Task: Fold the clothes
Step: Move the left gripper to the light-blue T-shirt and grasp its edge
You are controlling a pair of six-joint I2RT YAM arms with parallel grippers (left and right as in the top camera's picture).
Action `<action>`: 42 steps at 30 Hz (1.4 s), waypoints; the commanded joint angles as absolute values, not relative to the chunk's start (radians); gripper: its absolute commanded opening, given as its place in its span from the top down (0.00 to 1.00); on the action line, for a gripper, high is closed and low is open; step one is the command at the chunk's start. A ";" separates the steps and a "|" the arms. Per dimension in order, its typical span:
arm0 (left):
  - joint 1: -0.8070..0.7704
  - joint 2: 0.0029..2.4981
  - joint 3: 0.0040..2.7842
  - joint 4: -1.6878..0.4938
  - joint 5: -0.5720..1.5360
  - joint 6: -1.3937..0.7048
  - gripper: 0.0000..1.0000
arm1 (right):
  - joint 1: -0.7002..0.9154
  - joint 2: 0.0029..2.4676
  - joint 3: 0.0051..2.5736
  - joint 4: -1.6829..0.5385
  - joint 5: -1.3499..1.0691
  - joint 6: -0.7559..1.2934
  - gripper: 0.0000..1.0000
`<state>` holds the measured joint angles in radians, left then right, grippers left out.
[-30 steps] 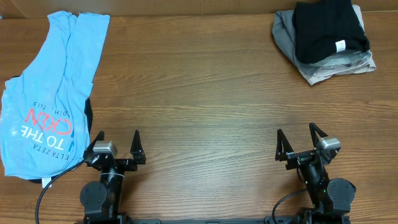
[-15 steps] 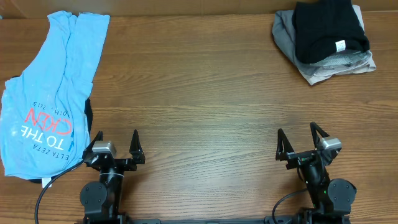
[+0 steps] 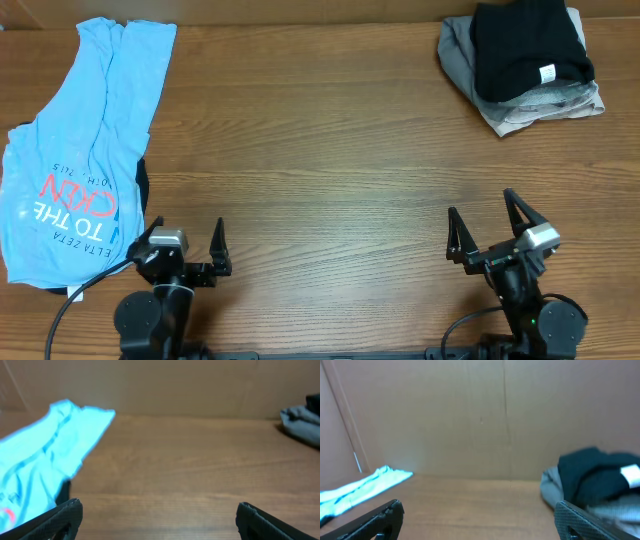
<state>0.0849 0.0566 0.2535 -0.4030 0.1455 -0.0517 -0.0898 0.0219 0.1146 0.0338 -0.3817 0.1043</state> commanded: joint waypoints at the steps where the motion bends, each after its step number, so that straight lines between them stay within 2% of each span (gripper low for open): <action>1: 0.079 0.168 0.424 -0.506 0.120 -0.022 0.00 | -0.084 0.100 0.222 0.039 -0.387 0.109 0.00; 5: 0.079 0.305 0.553 -0.564 0.123 -0.022 0.00 | -0.084 0.210 0.308 0.017 -0.387 0.109 0.00; 19: 0.079 1.013 1.161 -1.060 0.131 -0.019 0.00 | -0.084 0.909 0.878 -0.409 -0.396 0.098 0.00; 24: 0.079 1.134 1.208 -1.070 0.115 -0.022 0.00 | -0.084 1.032 0.910 -0.350 -0.513 0.107 0.00; 32: 0.087 1.295 1.208 -1.063 -0.174 -0.086 0.00 | -0.084 1.169 0.909 -0.336 -0.688 0.106 0.00; 37: 0.165 1.396 1.208 -1.060 -0.377 -0.228 0.09 | -0.084 1.224 0.909 -0.348 -0.707 0.106 0.00; 40: 0.235 1.459 1.208 -1.050 -0.380 -0.233 0.13 | -0.084 1.242 0.909 -0.354 -0.710 0.107 0.00; 42: 0.293 1.519 1.208 -1.044 -0.392 -0.233 0.20 | -0.084 1.251 0.909 -0.355 -0.710 0.109 0.01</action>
<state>0.2241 1.4548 1.1854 -1.0508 -0.3084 -0.1883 -0.0898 1.2407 0.8825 -0.3588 -0.6838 0.1047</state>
